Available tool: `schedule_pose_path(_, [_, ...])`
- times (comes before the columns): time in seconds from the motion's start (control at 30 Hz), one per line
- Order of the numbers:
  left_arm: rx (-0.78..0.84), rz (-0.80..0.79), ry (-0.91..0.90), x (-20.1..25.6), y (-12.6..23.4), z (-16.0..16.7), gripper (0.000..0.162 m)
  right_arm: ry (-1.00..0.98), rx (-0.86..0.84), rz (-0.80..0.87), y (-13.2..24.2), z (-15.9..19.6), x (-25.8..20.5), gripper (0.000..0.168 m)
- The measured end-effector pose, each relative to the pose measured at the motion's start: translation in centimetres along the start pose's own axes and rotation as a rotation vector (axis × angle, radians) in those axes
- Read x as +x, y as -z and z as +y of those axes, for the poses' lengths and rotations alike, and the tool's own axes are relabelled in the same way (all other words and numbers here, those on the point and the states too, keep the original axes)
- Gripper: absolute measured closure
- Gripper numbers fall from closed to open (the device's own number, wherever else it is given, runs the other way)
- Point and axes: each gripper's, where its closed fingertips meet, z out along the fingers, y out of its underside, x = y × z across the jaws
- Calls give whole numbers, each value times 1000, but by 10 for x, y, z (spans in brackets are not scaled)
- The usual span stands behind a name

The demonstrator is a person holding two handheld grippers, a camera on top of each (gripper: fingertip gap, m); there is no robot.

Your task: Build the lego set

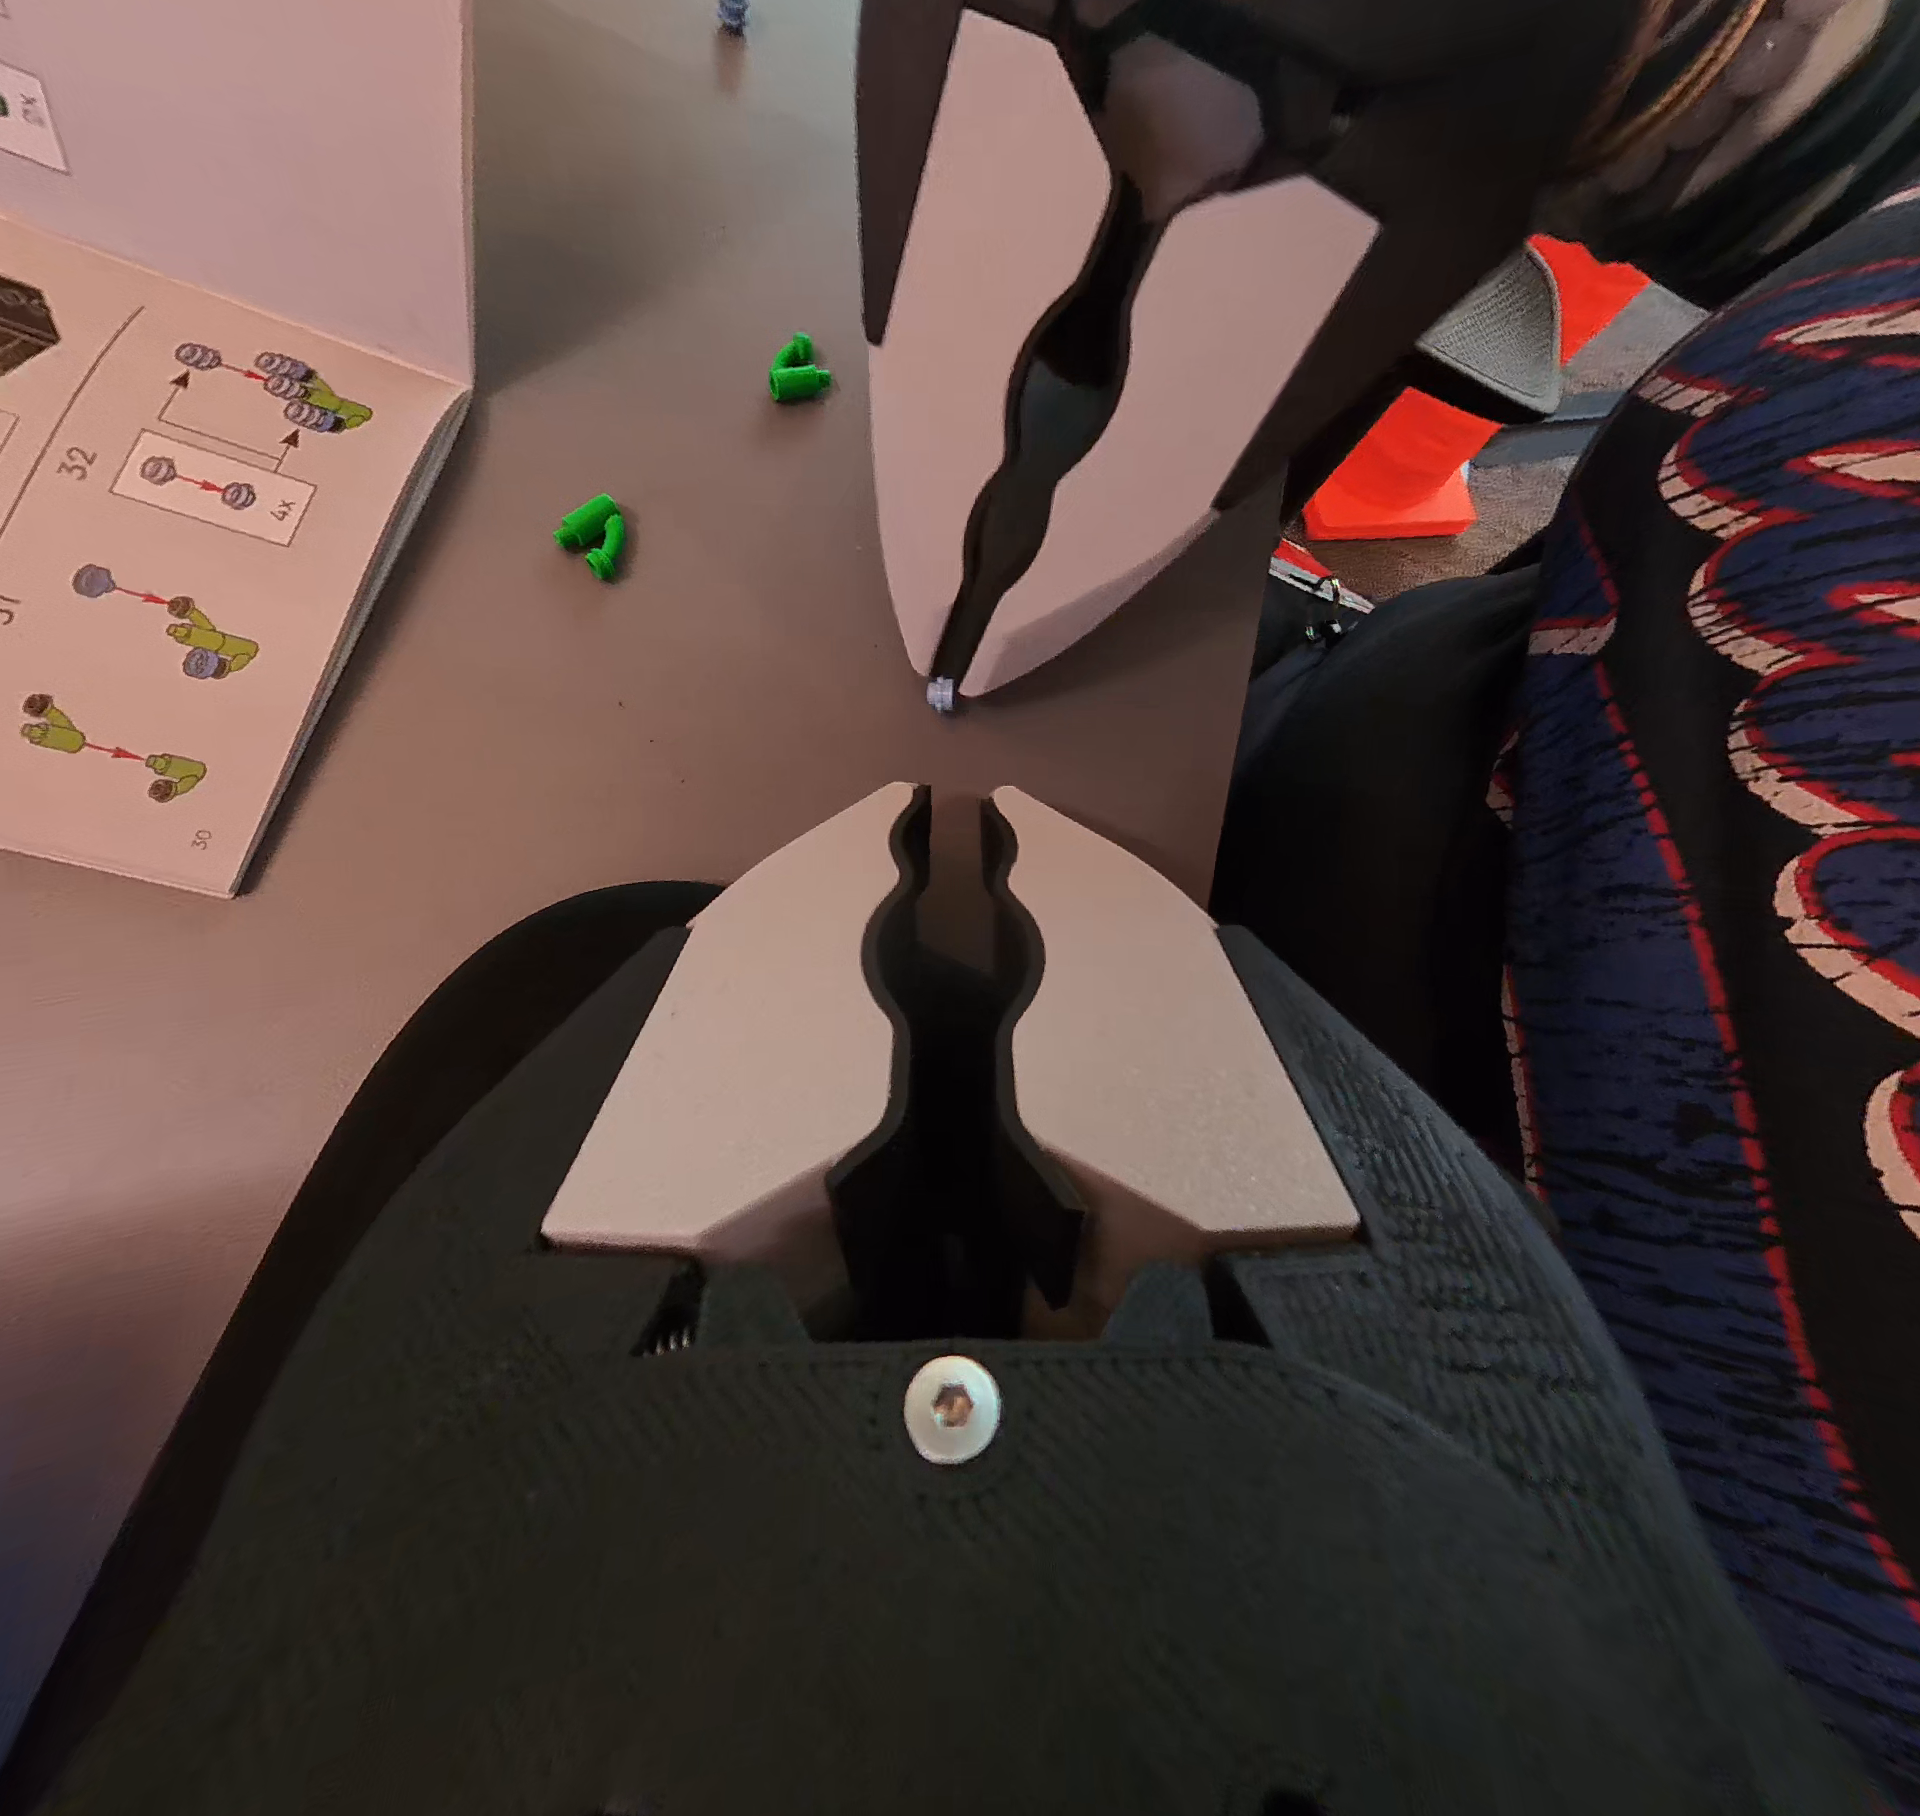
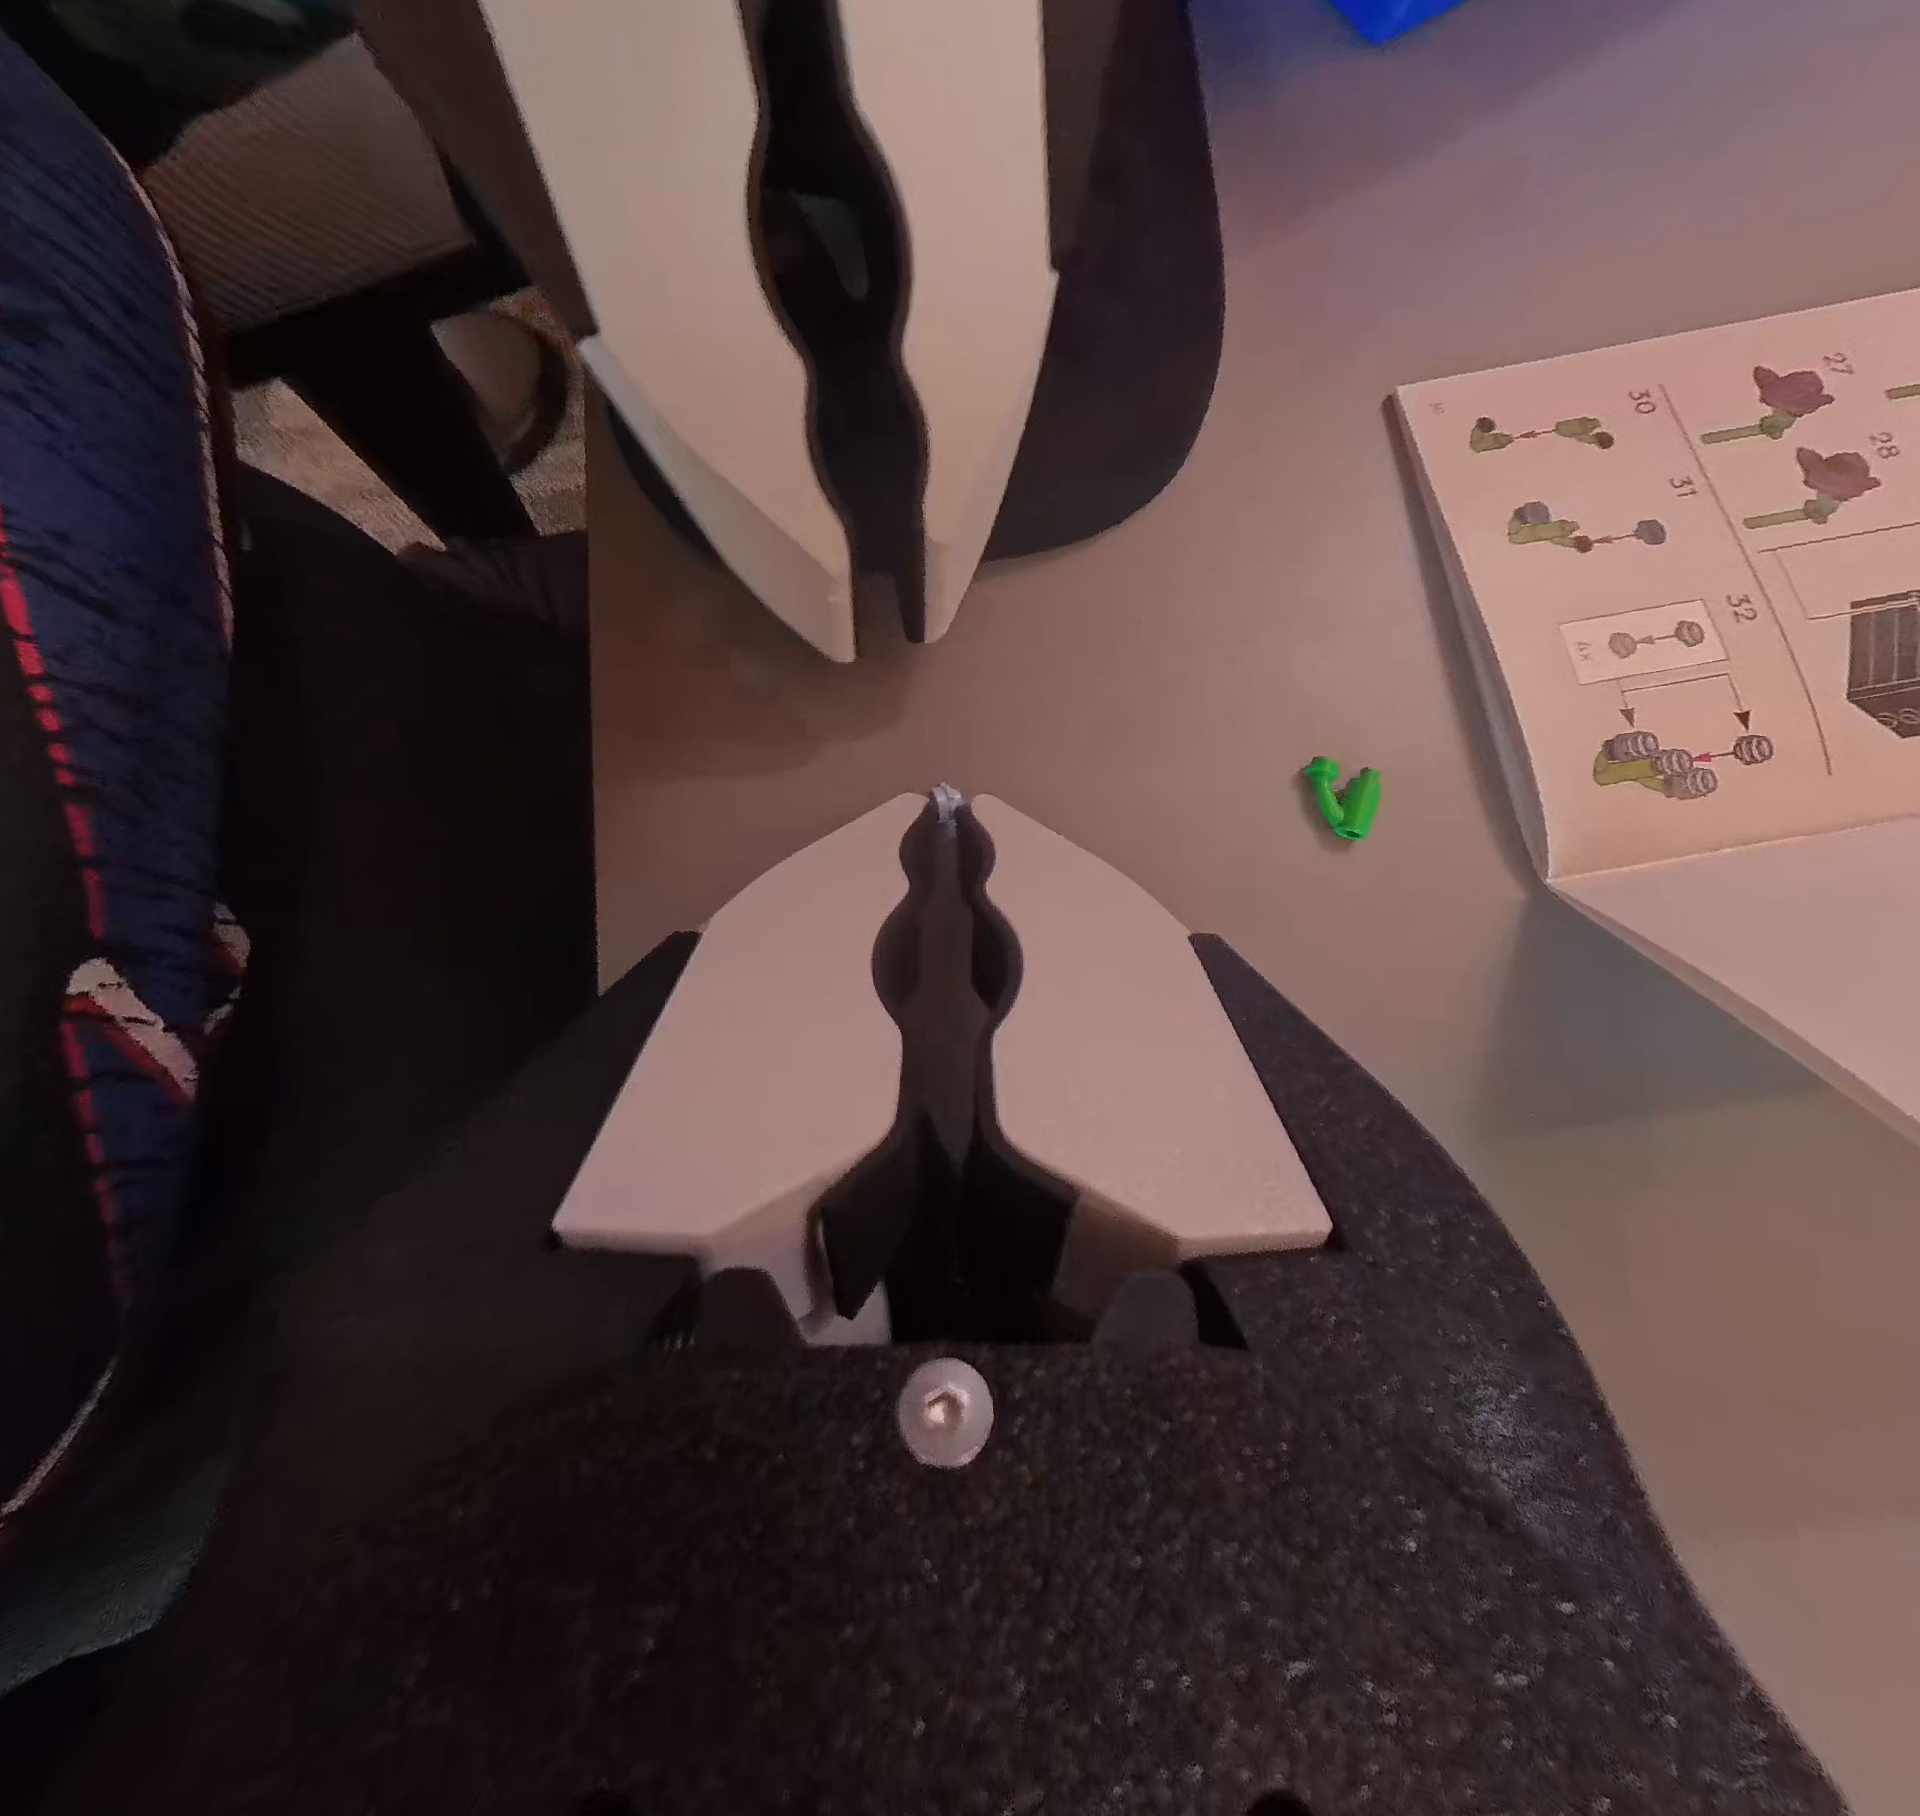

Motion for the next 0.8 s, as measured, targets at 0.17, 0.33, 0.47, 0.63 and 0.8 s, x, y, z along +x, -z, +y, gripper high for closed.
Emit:
schedule_pose_path(0.17, [31,-36,-68,2,2,-4,149,-134,82,-55,7,-8,5,165])
schedule_pose_path(0.33, [139,-140,-183,-2,9,-20,145,-380,132,-198,11,-13,5,165])
schedule_pose_path(0.47, [153,-204,-254,-4,10,-22,144,-470,10,-255,17,4,7,165])
schedule_pose_path(0.63, [156,-193,-205,-8,10,-22,144,-510,-63,-312,21,14,4,165])
schedule_pose_path(0.8, [169,-163,-178,-8,11,-22,144,-543,-133,-335,22,24,2,165])
